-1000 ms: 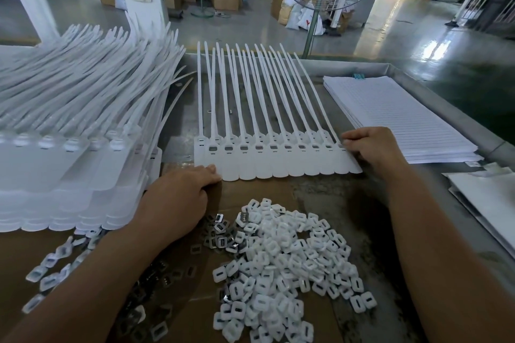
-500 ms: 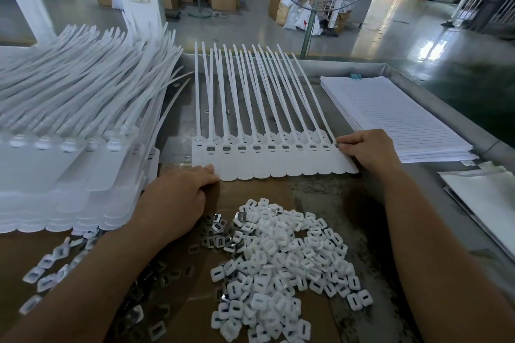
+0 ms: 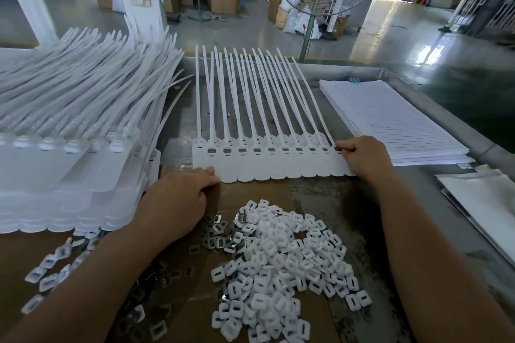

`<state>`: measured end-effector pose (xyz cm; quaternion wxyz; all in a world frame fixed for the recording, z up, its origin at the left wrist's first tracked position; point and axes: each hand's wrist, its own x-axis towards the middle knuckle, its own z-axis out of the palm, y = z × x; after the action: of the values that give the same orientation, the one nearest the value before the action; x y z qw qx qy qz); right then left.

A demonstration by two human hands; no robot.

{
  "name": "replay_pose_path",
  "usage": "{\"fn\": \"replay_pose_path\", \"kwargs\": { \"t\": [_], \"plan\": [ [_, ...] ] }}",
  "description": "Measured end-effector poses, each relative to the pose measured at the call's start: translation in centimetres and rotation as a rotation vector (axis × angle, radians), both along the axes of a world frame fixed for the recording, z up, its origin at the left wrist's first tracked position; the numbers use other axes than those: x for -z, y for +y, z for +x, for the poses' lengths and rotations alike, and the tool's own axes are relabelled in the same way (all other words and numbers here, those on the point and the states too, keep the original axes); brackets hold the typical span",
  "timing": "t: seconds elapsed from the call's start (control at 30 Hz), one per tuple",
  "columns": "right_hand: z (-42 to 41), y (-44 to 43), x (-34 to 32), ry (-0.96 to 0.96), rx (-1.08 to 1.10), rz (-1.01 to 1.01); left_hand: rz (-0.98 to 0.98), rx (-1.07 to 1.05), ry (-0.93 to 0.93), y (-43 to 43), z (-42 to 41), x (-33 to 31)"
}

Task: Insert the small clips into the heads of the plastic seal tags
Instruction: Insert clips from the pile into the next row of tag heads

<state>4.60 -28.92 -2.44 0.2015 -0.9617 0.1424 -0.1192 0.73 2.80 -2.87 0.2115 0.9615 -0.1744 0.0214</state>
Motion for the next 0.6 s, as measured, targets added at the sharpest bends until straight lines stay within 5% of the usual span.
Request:
{"fn": "replay_pose_path", "kwargs": {
  "t": [0.4, 0.6],
  "plan": [
    [-0.4, 0.1, 0.0, -0.013, -0.018, -0.019, 0.015, -0.003, -0.002, 0.0, 0.0, 0.1],
    [-0.9, 1.5, -1.8, -0.179, -0.016, 0.054, 0.017, -0.002, -0.004, 0.0, 0.0, 0.1]
  ]
}}
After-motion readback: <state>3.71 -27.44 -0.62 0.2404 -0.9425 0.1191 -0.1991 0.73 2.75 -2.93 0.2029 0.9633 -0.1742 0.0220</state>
